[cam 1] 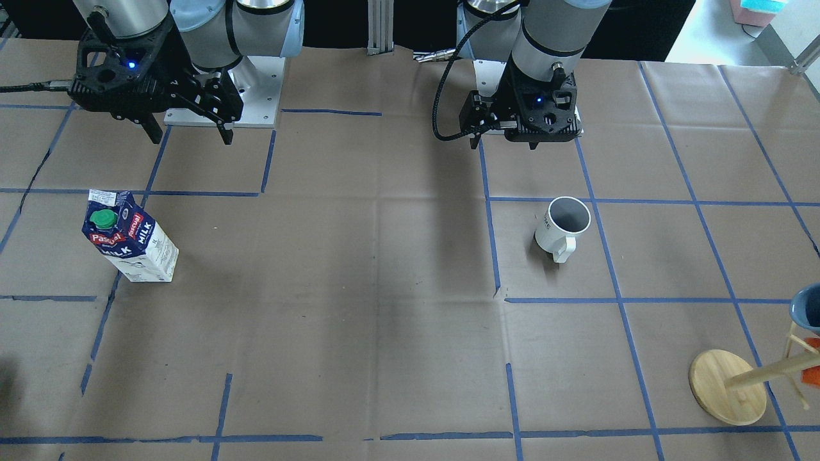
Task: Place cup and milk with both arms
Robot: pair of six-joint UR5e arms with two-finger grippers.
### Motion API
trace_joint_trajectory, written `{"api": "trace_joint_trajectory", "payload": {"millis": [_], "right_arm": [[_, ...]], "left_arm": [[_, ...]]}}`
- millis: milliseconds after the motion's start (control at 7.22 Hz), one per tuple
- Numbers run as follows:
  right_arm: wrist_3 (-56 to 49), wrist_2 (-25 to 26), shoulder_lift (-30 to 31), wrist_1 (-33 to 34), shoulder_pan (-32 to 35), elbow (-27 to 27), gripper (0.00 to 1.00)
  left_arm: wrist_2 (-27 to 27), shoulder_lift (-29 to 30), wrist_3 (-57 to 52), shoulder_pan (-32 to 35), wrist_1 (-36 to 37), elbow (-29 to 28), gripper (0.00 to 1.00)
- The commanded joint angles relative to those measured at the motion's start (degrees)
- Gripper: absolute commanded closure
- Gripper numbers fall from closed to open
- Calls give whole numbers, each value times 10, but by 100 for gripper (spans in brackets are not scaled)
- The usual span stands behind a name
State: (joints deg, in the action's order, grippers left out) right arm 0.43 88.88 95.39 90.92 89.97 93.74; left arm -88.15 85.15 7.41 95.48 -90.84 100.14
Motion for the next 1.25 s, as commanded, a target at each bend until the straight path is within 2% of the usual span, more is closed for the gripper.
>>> {"api": "trace_joint_trajectory", "payload": {"millis": [0,277,415,692,1108], "right_arm": [[0,8,4,-2,-1,0,0],[-3,5,14,3,-2,6,0],[1,2,22,-2,0,9,0],[3,-1,27,-6,5,26,0],[2,-1,21,0,-1,28,0]], "left_arm": [[0,-3,-10,-1,6,9,0],[-2,-3,-68,-11,8,15,0],[-2,-8,-84,-34,11,35,1],[-2,-7,-169,-107,94,100,1],[-2,16,-229,-200,217,196,1]]}}
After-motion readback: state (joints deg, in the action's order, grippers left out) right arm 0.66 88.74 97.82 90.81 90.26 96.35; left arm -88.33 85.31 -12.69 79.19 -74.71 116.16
